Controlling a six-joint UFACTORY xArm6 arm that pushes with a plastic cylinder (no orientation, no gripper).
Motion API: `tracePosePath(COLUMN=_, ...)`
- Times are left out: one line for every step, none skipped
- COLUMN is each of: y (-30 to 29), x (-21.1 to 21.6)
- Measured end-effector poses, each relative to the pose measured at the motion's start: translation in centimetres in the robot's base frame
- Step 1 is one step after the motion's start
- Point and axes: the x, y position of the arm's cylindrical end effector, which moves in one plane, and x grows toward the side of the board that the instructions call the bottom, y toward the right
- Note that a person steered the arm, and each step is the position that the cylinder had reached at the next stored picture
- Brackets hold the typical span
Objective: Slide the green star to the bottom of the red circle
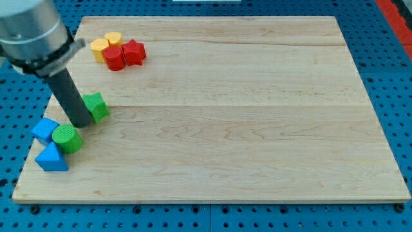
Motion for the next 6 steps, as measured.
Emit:
tracePosePath(y=0.1, x=-3.4)
tracePosePath(y=3.6, x=-3.2)
tracePosePath(y=7.8, x=-3.8)
tracePosePath(y=3.2, x=-6.6)
tracePosePath(y=0.7, x=-4.2)
tracePosePath(y=-0.5, x=-4.6)
